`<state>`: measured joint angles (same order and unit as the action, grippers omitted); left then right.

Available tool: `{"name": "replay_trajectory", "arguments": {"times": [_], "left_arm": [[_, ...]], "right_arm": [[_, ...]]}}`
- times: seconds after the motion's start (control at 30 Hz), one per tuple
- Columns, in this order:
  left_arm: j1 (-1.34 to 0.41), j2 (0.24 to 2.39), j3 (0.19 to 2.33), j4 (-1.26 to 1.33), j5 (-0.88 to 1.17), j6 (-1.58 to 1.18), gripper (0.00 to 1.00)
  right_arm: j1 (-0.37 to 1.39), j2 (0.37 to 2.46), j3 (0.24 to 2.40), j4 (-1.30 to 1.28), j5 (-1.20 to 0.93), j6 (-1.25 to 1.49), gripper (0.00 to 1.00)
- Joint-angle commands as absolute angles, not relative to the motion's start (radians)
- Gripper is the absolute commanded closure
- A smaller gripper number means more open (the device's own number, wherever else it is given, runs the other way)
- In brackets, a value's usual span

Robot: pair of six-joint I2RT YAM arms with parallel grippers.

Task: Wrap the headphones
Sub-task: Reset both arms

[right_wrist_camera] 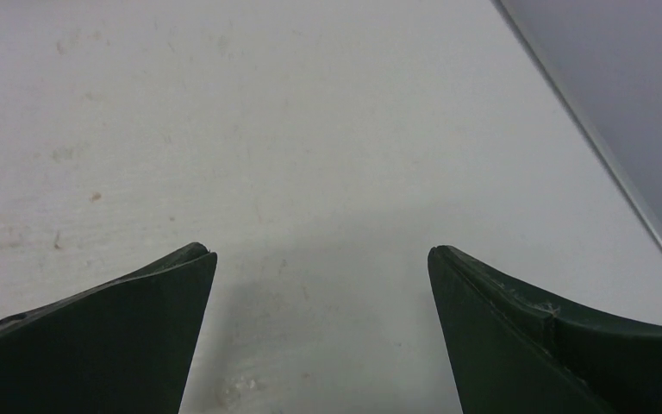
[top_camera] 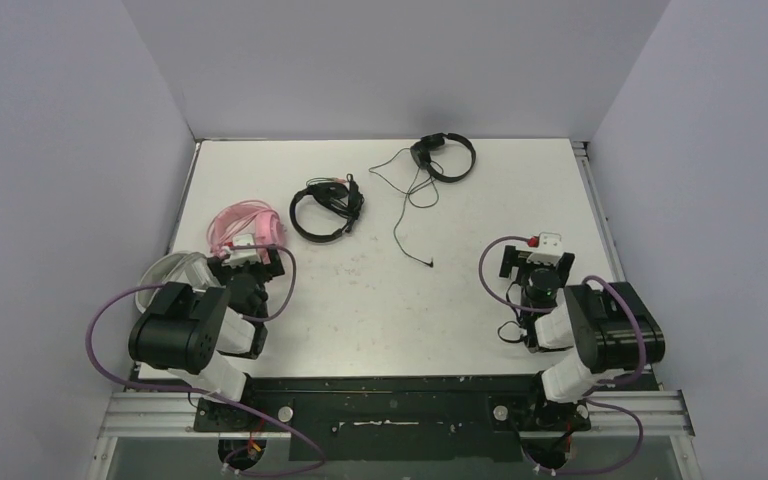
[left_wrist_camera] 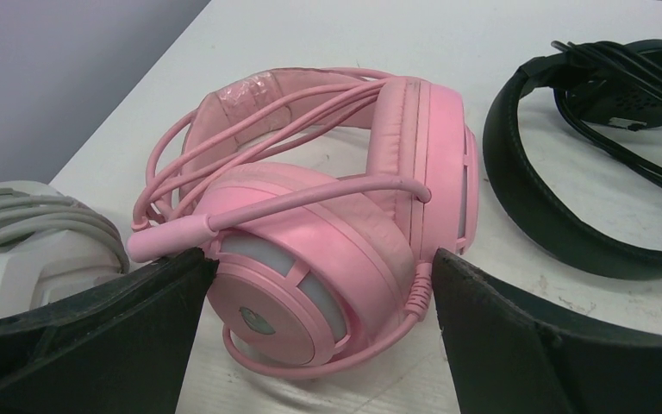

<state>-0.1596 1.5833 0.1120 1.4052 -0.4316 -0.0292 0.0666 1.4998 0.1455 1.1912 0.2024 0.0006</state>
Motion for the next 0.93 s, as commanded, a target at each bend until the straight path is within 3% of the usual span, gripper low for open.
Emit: {"name": "replay_trajectory", "arguments": {"times": [0.0,0.17,0.9], "left_arm": [[-0.142,1.584,0.171,1.323,-0.406,-0.057,0.03],[-0.140,1.606,0.239,1.221,-0.402,-0.049,0.03],[-0.136,1.611,0.236,1.242,-0.324,-0.017,0.03]], "right_arm": [[0.067,1.607,0.146,1.420,0.211,0.007,0.00],[0.021,1.608,0.266,1.189,0.064,-0.002,0.00],[0.010,1.611,0.270,1.188,0.046,0.000,0.00]]}}
